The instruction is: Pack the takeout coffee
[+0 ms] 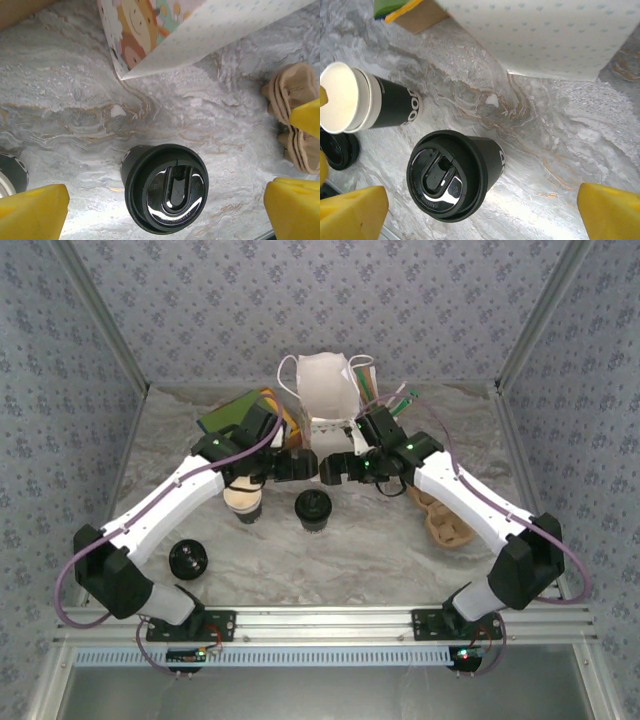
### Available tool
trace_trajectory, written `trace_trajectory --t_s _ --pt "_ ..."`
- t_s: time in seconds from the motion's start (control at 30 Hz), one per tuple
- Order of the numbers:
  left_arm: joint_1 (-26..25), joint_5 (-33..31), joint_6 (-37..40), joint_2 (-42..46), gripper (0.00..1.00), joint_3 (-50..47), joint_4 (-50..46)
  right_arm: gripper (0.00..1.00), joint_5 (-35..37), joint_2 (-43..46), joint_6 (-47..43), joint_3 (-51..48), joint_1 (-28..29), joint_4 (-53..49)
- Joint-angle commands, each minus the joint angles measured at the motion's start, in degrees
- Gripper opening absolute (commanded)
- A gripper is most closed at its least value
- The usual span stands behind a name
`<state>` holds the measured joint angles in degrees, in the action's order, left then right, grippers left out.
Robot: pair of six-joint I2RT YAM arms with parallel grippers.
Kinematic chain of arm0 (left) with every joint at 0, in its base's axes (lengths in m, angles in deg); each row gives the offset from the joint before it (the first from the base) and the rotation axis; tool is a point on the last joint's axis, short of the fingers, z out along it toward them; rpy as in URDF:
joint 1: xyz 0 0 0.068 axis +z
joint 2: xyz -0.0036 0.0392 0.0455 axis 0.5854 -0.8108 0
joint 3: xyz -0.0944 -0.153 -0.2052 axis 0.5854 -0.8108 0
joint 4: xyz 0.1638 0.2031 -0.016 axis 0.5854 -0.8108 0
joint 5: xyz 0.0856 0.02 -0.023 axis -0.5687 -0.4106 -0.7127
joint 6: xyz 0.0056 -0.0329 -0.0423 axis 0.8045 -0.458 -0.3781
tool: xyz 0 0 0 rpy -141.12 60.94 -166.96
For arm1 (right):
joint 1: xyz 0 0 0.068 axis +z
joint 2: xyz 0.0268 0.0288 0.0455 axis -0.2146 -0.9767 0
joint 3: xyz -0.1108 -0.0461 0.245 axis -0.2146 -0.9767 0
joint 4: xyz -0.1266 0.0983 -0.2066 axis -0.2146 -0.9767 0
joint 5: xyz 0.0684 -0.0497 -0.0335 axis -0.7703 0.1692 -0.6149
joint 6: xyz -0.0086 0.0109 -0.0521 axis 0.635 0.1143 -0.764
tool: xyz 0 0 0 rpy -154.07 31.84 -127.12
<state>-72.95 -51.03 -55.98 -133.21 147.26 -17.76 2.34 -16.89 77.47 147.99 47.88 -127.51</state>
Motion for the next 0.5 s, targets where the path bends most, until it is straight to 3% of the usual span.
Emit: trace_trajectory --t_s 0.0,0.2,0.47 --pt "1.43 -1.64 2.66 2.28 1.0 2.6 -0.11 1.0 4.89 1.88 1.89 3.29 -0.25 -4.64" --pt "5.01 -1.56 5.35 4.8 1.0 3.13 1.33 1.0 11.08 3.21 5.43 6.71 -1.01 -9.05" --pt "8.64 -0.33 6.97 6.59 1.0 3.35 4.47 1.0 12.46 3.39 9.32 10.25 -4.58 -13.73"
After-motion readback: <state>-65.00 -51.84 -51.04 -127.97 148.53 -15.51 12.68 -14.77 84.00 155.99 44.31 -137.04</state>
